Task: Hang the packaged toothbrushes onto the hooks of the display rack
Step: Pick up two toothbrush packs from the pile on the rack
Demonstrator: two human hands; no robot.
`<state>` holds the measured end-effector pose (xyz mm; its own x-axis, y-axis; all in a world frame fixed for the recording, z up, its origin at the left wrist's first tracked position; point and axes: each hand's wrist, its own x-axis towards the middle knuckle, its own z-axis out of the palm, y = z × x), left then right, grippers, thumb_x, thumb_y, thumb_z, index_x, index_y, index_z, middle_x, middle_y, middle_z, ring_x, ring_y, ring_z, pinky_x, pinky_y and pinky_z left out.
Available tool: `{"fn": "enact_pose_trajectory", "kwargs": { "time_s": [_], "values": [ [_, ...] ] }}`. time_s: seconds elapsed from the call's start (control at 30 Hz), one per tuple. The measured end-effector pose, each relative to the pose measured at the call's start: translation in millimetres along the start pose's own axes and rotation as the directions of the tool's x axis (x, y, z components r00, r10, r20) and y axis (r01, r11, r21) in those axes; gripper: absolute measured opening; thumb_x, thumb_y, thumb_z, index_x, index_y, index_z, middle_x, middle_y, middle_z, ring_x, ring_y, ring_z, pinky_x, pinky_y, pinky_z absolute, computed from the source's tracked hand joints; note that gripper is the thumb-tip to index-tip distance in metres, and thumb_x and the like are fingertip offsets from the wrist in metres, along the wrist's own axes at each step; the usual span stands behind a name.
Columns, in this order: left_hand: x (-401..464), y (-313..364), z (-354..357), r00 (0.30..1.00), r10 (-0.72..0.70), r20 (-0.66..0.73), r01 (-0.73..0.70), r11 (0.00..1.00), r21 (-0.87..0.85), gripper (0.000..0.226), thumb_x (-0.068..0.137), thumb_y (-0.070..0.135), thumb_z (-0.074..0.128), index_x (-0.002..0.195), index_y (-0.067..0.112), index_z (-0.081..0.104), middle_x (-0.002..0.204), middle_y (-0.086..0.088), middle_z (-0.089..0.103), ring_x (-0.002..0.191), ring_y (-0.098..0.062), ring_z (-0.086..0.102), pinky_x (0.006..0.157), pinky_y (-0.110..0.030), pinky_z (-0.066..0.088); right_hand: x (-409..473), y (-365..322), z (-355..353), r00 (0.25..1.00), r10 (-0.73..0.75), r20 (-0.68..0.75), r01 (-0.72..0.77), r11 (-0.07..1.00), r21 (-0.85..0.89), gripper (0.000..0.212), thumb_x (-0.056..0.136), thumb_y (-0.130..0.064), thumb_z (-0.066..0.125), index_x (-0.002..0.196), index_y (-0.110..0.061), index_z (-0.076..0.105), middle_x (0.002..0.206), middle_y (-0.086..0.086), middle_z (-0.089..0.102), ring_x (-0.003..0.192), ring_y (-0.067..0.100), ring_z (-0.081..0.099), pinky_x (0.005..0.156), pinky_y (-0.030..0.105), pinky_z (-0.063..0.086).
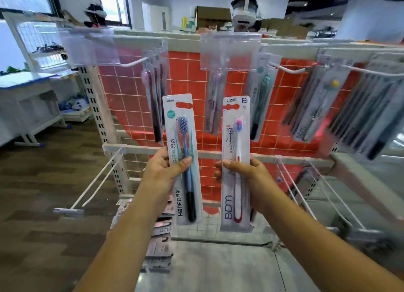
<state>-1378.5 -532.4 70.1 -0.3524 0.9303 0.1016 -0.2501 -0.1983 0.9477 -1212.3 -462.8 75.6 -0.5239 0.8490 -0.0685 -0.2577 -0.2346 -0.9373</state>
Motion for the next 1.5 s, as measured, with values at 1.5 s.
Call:
{"fn": "enact_pose_trajectory", "kwargs": {
  "time_s": [1.5],
  "values": [
    [-1.6, -57.5, 199.5, 0.988, -0.15, 0.033, 0.146, 0.983, 0.109, 0.025, 0.08, -0.002, 0.063, 0.099, 0.013, 0.061, 0.098, -0.009, 0.072, 0.095, -0.026, 0.068, 0.094, -0.048, 0.049, -49.7, -41.4, -194.8, 0.97, -0.043, -0.24, 0.069, 0.993, 0.1, 0.047, 0.061, -0.014, 0.068, 0.106, -0.006, 0.06, 0.078, 0.013, 0.066, 0.067, 0.027, 0.063, 0.073, 0.044, 0.055]
  ]
}}
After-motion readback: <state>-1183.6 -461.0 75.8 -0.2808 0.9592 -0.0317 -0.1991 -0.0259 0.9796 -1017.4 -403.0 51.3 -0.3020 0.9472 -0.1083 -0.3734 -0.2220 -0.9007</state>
